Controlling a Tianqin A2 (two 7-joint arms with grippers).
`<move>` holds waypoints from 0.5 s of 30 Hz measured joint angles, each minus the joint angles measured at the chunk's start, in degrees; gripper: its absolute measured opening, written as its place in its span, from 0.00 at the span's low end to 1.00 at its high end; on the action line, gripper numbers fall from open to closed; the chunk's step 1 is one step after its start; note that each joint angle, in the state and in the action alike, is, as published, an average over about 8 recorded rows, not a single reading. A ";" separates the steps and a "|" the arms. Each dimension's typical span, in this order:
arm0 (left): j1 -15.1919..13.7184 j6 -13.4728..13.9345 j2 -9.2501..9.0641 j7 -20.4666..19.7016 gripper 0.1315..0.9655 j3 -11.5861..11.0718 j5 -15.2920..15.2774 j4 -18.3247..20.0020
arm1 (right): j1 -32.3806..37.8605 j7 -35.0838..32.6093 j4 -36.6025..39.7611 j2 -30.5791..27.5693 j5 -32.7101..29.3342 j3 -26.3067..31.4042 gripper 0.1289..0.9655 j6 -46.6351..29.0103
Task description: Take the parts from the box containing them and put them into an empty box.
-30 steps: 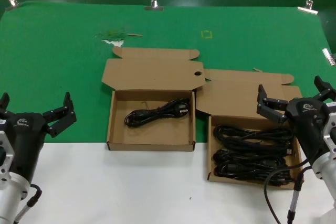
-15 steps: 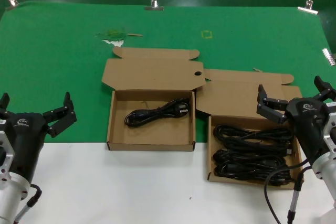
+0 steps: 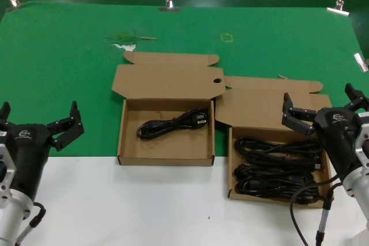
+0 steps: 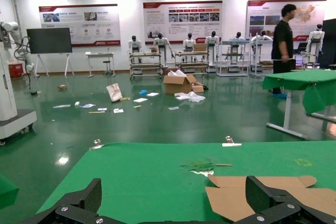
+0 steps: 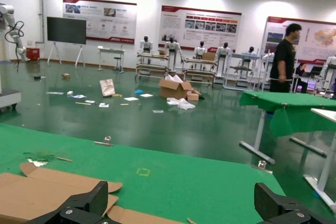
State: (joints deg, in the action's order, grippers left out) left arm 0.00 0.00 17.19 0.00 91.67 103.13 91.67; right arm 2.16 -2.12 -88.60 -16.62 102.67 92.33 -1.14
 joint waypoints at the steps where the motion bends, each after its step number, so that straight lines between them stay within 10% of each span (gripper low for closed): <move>1: 0.00 0.00 0.00 0.00 1.00 0.00 0.00 0.00 | 0.00 0.00 0.00 0.00 0.00 0.00 1.00 0.00; 15: 0.00 0.00 0.00 0.00 1.00 0.00 0.00 0.00 | 0.00 0.00 0.00 0.00 0.00 0.00 1.00 0.00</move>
State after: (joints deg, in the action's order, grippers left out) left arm 0.00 0.00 17.19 0.00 91.67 103.13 91.67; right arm 2.16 -2.12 -88.60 -16.62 102.67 92.33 -1.14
